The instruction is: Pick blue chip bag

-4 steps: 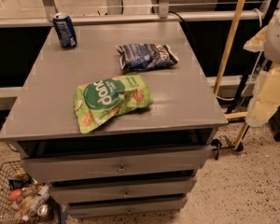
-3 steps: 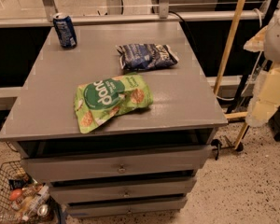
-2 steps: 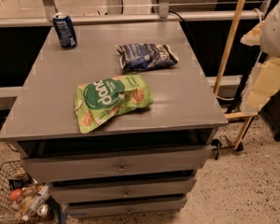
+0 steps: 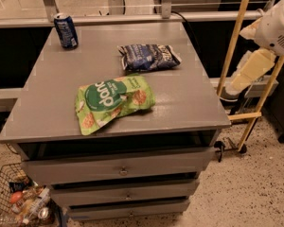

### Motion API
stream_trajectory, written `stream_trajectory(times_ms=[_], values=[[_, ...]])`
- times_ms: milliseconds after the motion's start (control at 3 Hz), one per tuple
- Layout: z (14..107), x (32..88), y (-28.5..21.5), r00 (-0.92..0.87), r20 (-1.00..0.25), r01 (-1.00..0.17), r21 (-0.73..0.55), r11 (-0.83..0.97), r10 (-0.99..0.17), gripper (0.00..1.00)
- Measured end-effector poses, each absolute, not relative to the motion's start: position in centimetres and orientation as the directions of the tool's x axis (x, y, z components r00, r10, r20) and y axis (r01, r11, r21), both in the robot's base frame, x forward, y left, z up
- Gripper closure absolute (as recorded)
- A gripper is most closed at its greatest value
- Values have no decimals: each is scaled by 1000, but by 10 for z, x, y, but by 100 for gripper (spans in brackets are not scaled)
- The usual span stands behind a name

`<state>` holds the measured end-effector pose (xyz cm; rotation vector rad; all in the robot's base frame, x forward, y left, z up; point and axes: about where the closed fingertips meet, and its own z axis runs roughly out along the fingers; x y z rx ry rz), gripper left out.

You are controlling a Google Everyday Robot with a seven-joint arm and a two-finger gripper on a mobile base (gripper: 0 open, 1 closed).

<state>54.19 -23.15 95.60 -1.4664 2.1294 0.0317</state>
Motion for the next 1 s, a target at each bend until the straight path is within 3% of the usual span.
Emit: stream_trajectory(times_ms=[667,1000], values=[[953,570,-223,-234,-457,-869,-298,396,-858,0],[963,615,-211,-167,-401,-867,-375,327,-901,0]])
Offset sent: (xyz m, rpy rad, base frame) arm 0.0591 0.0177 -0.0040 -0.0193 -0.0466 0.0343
